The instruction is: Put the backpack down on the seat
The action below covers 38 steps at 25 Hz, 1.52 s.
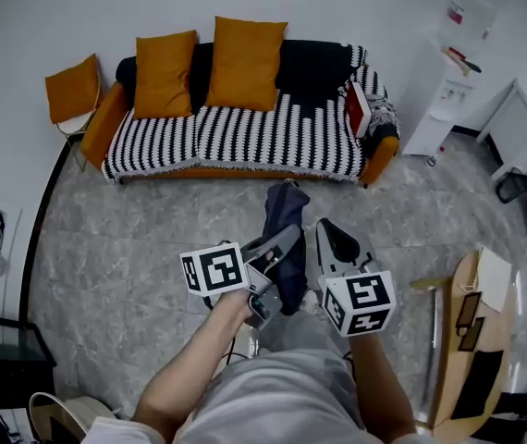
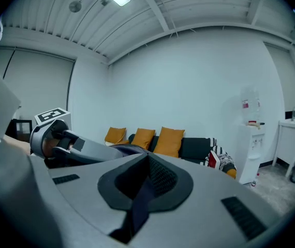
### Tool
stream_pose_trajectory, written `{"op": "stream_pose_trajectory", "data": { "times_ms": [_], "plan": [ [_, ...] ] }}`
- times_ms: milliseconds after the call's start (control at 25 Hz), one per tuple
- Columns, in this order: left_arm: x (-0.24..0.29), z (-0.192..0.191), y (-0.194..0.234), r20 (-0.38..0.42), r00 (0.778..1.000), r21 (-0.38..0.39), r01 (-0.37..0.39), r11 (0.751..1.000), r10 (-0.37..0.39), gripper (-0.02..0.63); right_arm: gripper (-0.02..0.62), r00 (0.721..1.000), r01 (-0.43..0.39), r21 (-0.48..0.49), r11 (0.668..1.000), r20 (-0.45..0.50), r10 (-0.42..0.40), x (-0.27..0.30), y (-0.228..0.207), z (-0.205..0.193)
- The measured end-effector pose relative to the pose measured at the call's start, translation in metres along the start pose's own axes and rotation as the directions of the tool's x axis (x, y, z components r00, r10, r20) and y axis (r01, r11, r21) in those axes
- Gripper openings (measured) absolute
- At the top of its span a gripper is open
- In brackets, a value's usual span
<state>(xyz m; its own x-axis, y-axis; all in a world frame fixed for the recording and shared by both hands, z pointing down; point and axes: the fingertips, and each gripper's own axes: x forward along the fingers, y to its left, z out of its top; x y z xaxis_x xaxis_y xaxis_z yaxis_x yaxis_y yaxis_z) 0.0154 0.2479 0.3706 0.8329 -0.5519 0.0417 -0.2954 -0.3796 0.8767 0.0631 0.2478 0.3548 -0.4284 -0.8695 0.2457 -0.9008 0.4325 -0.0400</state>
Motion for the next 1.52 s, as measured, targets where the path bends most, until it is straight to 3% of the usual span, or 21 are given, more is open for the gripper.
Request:
{"op": "stream_pose_trajectory", "data": {
  "times_ms": [720,960,1520],
  "plan": [
    [0.153,0.056,0.040,-0.006,0.998,-0.013,-0.068,0.998,0.068,0.014,0.002,0.997,-0.070,0.035,0.997,-0.036,0.071,0.101,-0.141,0.010],
    [0.182,0.066,0.045,0.009,0.996,-0.013,-0.092,0.996,0.092,0.014,0.002,0.994,-0.102,0.039,0.994,-0.033,0.103,0.117,-0.170,0.016],
    [0.213,0.095,0.081,0.023,0.993,-0.040,-0.118,0.992,0.119,0.014,0.002,0.994,-0.096,0.036,0.995,-0.053,0.097,0.158,-0.206,0.013]
  ]
}}
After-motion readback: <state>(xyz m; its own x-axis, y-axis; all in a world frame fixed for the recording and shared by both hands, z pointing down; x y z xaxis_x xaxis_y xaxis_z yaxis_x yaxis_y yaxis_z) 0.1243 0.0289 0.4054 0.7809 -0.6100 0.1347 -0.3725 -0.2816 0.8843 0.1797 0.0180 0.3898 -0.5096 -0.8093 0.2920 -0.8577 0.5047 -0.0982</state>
